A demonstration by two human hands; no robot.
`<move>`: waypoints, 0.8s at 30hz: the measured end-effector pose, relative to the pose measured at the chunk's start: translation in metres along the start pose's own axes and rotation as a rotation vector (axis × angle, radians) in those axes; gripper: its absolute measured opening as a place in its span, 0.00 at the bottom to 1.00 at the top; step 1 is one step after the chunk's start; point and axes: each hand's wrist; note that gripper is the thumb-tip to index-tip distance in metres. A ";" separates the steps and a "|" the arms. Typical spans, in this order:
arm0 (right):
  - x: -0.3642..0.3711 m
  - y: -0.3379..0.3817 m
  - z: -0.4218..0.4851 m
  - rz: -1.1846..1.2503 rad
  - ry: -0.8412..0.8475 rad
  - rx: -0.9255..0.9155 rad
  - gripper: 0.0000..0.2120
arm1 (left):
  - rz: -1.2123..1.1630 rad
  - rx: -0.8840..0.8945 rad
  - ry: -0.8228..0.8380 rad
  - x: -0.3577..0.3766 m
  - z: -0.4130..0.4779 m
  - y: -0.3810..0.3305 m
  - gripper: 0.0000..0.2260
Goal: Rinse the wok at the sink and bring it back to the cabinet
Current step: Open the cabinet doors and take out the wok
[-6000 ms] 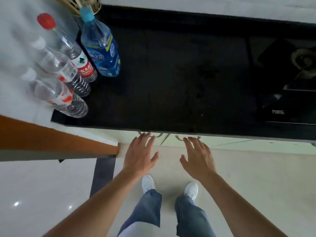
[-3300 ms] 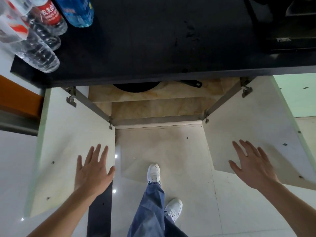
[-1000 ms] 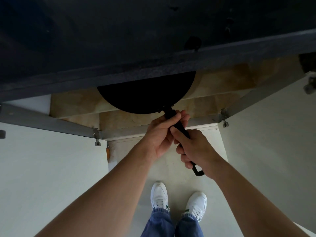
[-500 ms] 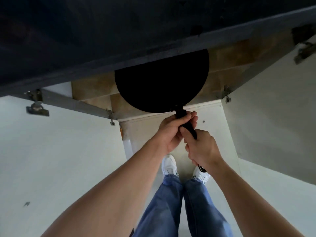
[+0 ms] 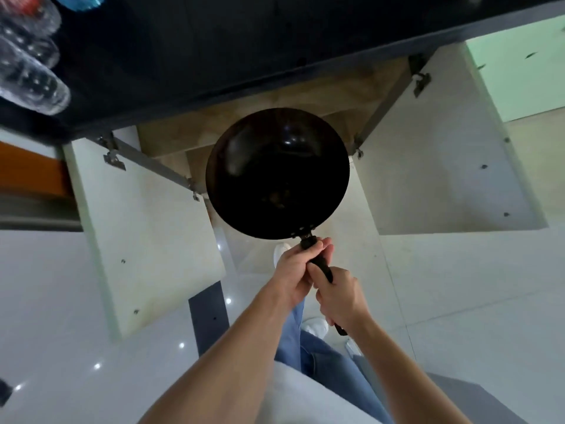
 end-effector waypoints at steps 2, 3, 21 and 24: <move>0.003 -0.007 -0.028 0.011 -0.003 0.015 0.22 | -0.002 0.000 -0.010 -0.003 -0.020 0.020 0.15; 0.005 -0.010 -0.042 0.027 -0.002 0.022 0.22 | 0.013 -0.001 -0.013 -0.005 -0.030 0.030 0.17; -0.036 0.033 -0.195 0.224 -0.321 -0.080 0.22 | 0.345 0.066 0.166 0.069 -0.167 0.095 0.06; -0.048 0.048 -0.200 0.320 -0.364 -0.108 0.22 | 0.444 0.093 0.193 0.090 -0.180 0.085 0.06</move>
Point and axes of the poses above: each hand's wrist, its own z-axis towards the middle knuckle, its own x-axis out of the palm, y = z × x, and after that the axes turned 10 degrees about -x, right-handed
